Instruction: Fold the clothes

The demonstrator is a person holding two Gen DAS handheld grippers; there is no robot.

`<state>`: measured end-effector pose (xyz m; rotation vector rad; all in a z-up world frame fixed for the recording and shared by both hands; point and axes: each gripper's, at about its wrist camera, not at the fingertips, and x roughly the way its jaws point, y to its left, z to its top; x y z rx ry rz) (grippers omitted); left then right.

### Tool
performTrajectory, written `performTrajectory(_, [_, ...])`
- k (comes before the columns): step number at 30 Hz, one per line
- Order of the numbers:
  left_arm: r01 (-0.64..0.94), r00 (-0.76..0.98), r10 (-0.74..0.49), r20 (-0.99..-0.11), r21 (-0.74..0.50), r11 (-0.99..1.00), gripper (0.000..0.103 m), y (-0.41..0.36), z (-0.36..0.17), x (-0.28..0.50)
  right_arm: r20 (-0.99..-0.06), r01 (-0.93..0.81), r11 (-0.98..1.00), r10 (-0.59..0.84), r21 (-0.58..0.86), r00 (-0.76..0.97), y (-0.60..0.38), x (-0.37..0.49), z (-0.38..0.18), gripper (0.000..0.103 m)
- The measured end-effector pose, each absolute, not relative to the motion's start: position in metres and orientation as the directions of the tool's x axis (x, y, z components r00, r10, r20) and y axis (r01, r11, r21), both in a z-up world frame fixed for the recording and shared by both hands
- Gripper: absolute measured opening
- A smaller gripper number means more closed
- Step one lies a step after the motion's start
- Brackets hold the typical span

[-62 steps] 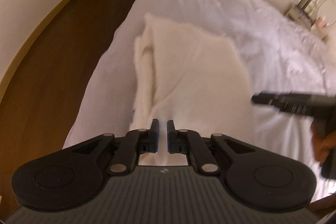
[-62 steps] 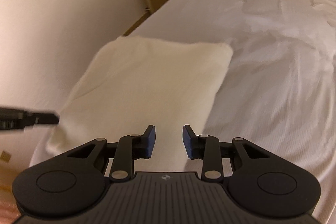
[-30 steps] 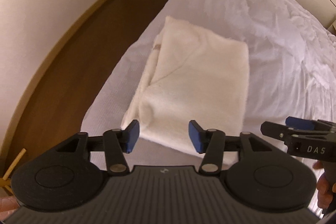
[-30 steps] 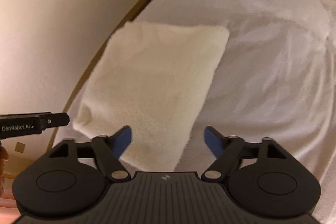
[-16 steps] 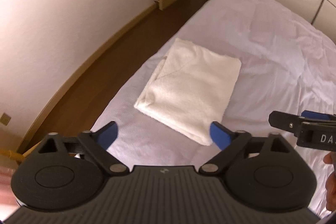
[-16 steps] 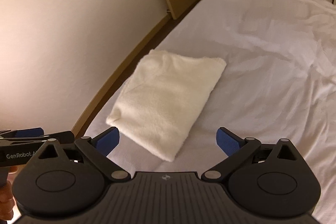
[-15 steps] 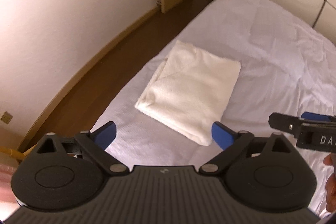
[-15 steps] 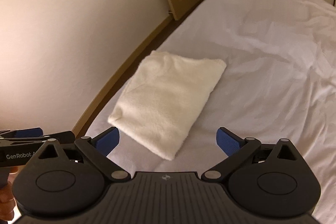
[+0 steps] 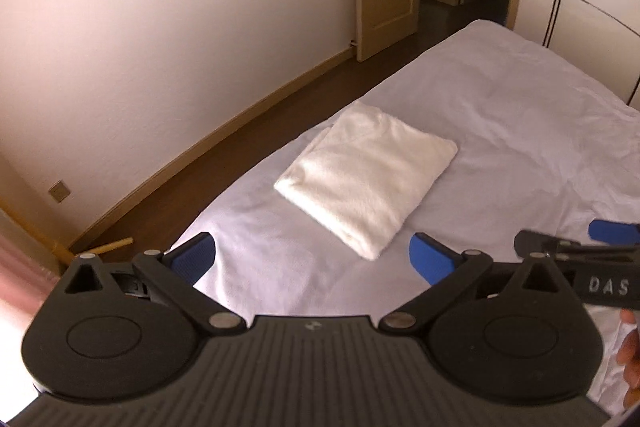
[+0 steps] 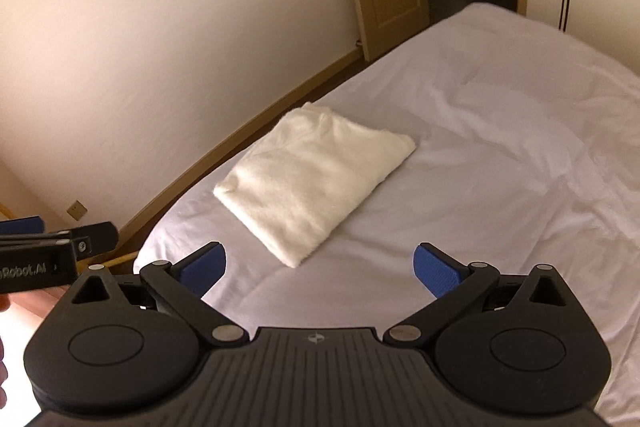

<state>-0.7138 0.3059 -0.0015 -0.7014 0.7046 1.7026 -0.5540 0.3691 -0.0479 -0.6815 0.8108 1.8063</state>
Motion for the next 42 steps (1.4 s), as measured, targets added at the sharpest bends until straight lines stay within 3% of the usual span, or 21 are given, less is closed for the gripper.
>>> performTrajectory(8, [-0.966,-0.230,0.643,-0.731,0.093,-0.240,0.102,0.281,0.005,-0.705,-0.746,-0.944,-0.273,0.586,0.186,-0.317,0.355,-0.543,-0.042,0.103])
performTrajectory(21, [-0.967,-0.195,0.579,-0.792,0.057,-0.248,0.102,0.297,-0.017,-0.731,-0.822,-0.948,-0.284,0.498,0.145,-0.276,0.364,-0.569,-0.059,0.103])
performTrajectory(42, [-0.967,-0.167,0.501,-0.849,0.040,-0.253,0.102,0.350,-0.056,-0.757,-0.871,-0.941,-0.311,0.417,0.133,-0.261,0.416,-0.605,-0.093,0.103])
